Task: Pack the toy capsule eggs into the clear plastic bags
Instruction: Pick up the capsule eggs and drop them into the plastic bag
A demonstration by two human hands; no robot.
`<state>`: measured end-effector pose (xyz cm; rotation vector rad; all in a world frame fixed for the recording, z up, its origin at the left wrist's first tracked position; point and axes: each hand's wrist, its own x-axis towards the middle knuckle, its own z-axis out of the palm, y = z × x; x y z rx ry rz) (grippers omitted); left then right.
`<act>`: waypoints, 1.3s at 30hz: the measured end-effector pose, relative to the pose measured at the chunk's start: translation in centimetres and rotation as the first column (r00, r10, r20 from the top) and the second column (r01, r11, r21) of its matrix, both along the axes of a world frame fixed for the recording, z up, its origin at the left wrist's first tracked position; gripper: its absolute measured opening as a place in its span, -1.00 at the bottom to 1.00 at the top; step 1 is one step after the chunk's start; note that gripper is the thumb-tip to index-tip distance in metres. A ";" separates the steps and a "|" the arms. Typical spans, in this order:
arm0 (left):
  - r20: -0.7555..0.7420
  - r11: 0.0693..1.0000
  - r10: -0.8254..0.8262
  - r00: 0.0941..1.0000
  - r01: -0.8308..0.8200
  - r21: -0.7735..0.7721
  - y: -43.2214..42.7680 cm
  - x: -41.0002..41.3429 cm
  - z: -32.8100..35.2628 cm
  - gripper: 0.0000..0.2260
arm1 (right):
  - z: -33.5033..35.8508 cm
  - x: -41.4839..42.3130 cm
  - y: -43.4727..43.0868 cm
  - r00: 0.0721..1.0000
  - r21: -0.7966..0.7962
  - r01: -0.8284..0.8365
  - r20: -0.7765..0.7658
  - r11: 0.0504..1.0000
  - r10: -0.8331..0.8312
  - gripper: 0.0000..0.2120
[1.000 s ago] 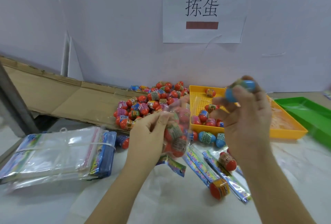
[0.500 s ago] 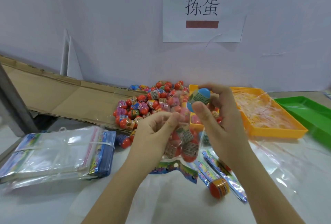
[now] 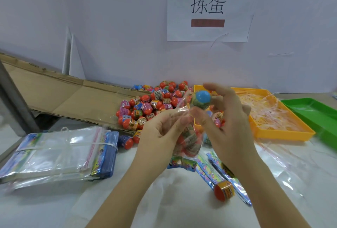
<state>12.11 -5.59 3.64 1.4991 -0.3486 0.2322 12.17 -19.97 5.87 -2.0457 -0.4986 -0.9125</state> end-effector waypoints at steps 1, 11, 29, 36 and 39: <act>-0.002 1.000 0.002 1.000 -0.002 -0.009 0.0 0.0 0.0 -0.84 | 0.1 -0.1 0.1 0.999 0.054 -0.036 -0.003 0.998 0.037 -0.67; -0.034 0.999 0.007 0.999 -0.009 -0.046 0.0 0.3 -0.3 -0.67 | 0.6 0.2 -0.5 0.988 0.209 -0.096 -0.100 0.973 0.119 -0.72; -0.002 1.000 0.002 1.000 -0.002 -0.015 0.0 0.2 -0.7 -0.65 | 0.5 -0.4 0.1 0.994 0.013 0.014 -0.113 1.000 -0.013 -0.73; 0.060 0.995 0.068 0.996 -0.072 0.068 0.1 0.4 -1.1 -0.66 | 0.4 -0.3 0.3 0.990 -0.038 0.035 -0.133 0.999 -0.039 -0.78; 0.081 0.992 0.091 0.993 -0.098 0.085 0.3 0.5 -1.2 -0.63 | 0.3 -0.2 0.2 0.993 -0.049 0.010 -0.120 0.999 -0.016 -0.80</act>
